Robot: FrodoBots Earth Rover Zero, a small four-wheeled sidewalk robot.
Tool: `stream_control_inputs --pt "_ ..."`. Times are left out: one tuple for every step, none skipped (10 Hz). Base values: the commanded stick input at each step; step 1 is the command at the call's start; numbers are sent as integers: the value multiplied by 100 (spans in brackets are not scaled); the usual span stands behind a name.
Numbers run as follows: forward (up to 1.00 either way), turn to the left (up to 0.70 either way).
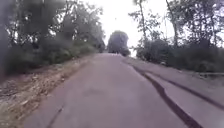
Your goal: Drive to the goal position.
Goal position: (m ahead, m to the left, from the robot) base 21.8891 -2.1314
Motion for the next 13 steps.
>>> stream_control_inputs --pt "100 0" --pt "100 0" --pt "100 0" --pt "100 0" --pt "100 0" --pt "100 0" --pt "100 0" --pt "100 0" --pt "100 0" --pt "100 0" --pt "100 0" --pt "100 0" --pt "100 0"
